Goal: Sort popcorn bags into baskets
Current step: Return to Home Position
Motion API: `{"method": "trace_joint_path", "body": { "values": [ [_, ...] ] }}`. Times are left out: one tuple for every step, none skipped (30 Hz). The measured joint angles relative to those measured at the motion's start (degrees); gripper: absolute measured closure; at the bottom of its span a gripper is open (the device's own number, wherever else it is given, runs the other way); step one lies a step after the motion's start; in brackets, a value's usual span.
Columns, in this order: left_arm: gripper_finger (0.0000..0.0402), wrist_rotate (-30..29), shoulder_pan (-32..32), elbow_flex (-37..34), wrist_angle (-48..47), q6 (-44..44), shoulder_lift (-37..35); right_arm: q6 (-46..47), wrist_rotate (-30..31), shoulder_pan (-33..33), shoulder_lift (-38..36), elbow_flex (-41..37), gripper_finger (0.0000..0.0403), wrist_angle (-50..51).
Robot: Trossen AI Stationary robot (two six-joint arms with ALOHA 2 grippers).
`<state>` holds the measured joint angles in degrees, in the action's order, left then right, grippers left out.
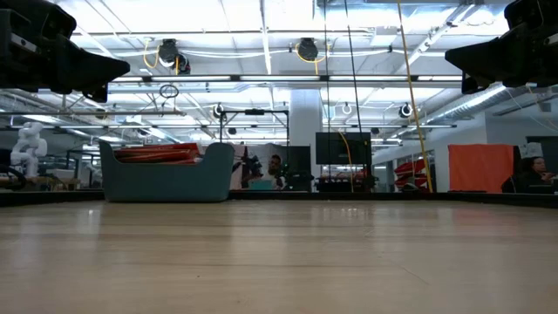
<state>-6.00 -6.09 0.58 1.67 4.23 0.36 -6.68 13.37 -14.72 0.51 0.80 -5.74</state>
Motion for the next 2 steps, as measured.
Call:
{"method": "trace_joint_path", "body": {
  "values": [
    [0.0389, 0.0, 0.0, 0.0, 0.0, 0.0, 0.0, 0.0, 0.0, 0.0, 0.0, 0.0, 0.0403, 0.0],
    [0.0389, 0.0, 0.0, 0.0, 0.0, 0.0, 0.0, 0.0, 0.0, 0.0, 0.0, 0.0, 0.0403, 0.0]
  ]
}}
